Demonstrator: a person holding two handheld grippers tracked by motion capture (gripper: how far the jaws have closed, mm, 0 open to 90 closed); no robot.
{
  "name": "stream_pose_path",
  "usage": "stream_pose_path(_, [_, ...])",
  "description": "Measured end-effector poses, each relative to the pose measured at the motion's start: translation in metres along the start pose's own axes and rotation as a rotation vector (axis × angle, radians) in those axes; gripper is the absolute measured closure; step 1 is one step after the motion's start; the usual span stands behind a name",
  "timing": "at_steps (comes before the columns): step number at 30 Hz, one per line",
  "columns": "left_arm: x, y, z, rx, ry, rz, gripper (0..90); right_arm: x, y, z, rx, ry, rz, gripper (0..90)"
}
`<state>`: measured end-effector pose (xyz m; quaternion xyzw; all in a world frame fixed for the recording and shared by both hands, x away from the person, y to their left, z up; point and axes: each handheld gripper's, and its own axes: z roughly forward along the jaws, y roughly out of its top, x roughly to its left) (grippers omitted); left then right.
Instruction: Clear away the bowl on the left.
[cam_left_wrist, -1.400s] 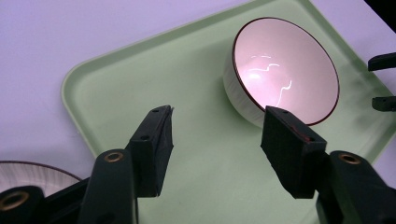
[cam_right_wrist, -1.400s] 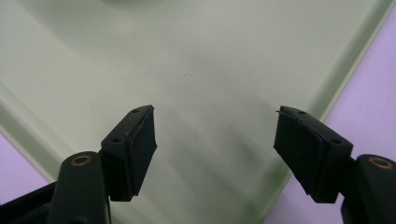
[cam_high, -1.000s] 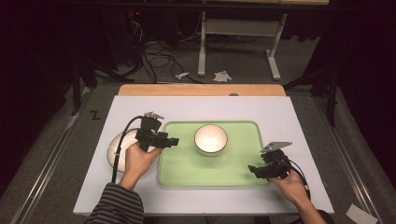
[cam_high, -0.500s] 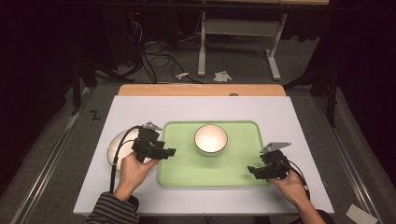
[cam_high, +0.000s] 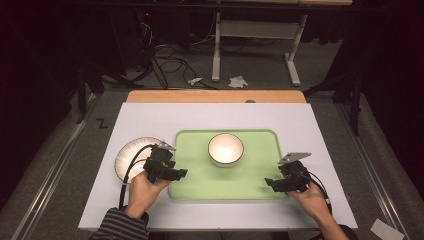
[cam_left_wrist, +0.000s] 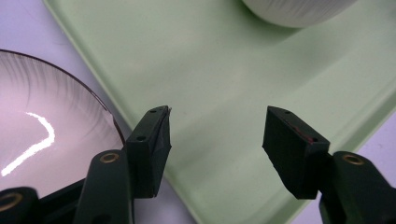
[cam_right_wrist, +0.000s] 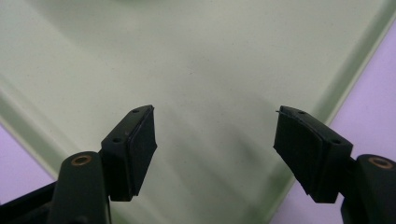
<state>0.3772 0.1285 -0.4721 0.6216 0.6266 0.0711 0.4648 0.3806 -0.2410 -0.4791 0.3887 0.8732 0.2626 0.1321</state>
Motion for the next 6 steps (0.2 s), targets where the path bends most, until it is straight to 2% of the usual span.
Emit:
stream_pose_path(2, [0.0025, -0.0007, 0.0021, 0.016, 0.005, -0.004, 41.4, 0.0001, 0.0, -0.0001, 0.0, -0.003, -0.002, 30.9])
stream_pose_path(5, [0.0025, 0.0, 0.0034, 0.01, 0.004, -0.016, 41.1, -0.0002, -0.0003, 0.0, -0.004, 0.0, 0.0, 30.8])
stream_pose_path(6, [0.003, 0.0005, 0.0026, 0.015, 0.002, -0.009, 40.9, -0.001, 0.0, 0.0003, 0.0, 0.003, 0.001, 30.8])
